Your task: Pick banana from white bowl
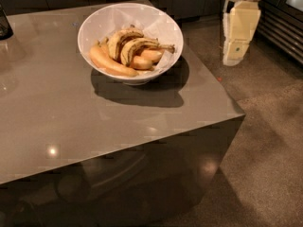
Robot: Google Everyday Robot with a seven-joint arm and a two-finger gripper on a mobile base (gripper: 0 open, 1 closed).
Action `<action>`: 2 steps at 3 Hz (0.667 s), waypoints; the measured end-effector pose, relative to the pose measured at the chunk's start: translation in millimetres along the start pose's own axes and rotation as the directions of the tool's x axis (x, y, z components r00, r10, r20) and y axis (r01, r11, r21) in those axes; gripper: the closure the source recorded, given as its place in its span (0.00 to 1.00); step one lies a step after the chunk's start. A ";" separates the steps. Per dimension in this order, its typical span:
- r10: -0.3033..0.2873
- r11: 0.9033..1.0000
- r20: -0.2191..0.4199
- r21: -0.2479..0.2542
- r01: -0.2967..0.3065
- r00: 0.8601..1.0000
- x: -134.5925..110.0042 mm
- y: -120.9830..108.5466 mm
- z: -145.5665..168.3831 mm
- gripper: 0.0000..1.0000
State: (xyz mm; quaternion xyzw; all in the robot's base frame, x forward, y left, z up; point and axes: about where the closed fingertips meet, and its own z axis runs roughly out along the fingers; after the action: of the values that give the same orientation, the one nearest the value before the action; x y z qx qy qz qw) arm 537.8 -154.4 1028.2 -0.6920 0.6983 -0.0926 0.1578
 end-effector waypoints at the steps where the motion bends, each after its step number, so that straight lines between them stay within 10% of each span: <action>1: -0.037 0.999 0.045 -0.001 0.038 0.998 -12.7 -19.9 10.0 0.00; 2: -0.067 0.998 0.094 -0.002 0.067 0.993 -27.3 -44.8 19.0 0.00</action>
Offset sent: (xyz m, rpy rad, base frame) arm 0.0639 0.0342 0.0009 0.0795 0.0753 0.1469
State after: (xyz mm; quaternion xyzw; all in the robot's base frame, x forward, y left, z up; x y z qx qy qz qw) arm 586.2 -126.7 1028.6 -0.7191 0.6666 -0.0634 0.1857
